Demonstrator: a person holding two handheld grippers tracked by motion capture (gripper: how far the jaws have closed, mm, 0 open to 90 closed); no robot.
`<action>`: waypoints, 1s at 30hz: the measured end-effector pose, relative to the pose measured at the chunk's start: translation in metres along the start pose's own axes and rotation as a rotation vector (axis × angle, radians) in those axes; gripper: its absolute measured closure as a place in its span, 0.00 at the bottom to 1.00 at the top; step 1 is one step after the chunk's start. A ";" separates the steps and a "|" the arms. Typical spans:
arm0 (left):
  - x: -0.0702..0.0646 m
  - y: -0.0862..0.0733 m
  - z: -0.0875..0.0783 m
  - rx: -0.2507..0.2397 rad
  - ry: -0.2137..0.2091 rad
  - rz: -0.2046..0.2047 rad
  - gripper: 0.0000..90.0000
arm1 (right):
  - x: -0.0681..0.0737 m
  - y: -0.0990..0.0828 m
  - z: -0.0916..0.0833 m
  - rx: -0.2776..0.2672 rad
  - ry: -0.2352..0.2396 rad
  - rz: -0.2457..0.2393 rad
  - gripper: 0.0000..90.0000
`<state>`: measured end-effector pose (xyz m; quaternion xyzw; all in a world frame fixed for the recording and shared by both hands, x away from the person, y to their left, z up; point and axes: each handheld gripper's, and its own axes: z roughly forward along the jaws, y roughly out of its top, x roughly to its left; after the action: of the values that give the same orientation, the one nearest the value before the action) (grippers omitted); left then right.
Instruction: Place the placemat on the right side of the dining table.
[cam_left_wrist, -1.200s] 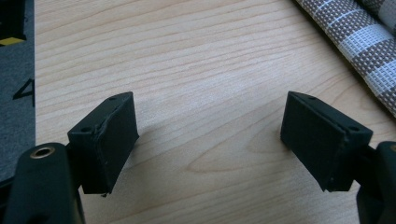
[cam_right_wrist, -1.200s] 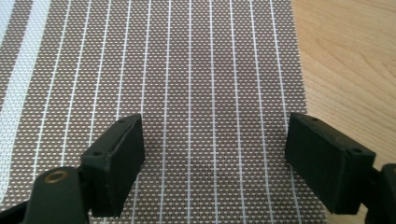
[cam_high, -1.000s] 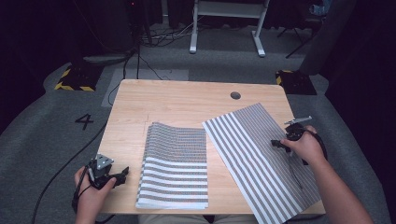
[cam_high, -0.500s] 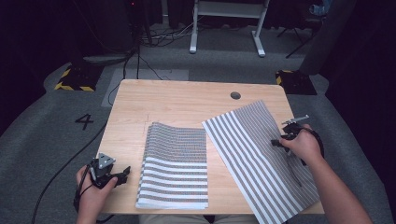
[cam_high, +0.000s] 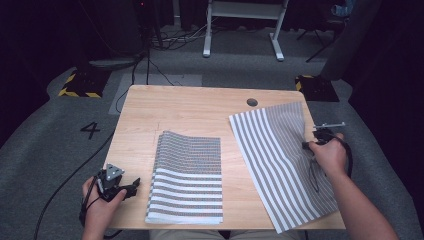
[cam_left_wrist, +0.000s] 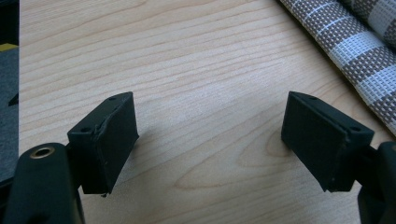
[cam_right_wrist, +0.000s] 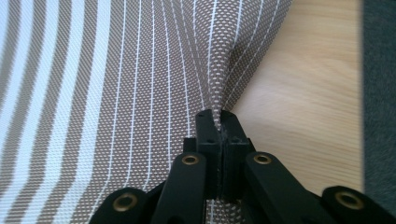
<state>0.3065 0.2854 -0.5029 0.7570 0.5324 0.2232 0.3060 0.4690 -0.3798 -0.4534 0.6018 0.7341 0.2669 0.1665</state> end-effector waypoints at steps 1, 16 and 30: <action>0.000 0.000 0.000 0.003 -0.001 0.001 0.21 | -0.006 0.001 -0.002 -0.015 -0.005 0.031 0.99; 0.000 0.003 0.003 0.002 -0.010 0.001 0.20 | -0.043 0.006 0.012 -0.121 -0.033 0.190 0.53; 0.000 0.003 0.003 0.003 -0.008 0.007 0.21 | -0.002 -0.034 -0.066 -0.208 -0.042 -0.183 0.46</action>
<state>0.3103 0.2837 -0.5025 0.7602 0.5291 0.2203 0.3060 0.4053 -0.3984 -0.4206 0.5174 0.7506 0.3127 0.2666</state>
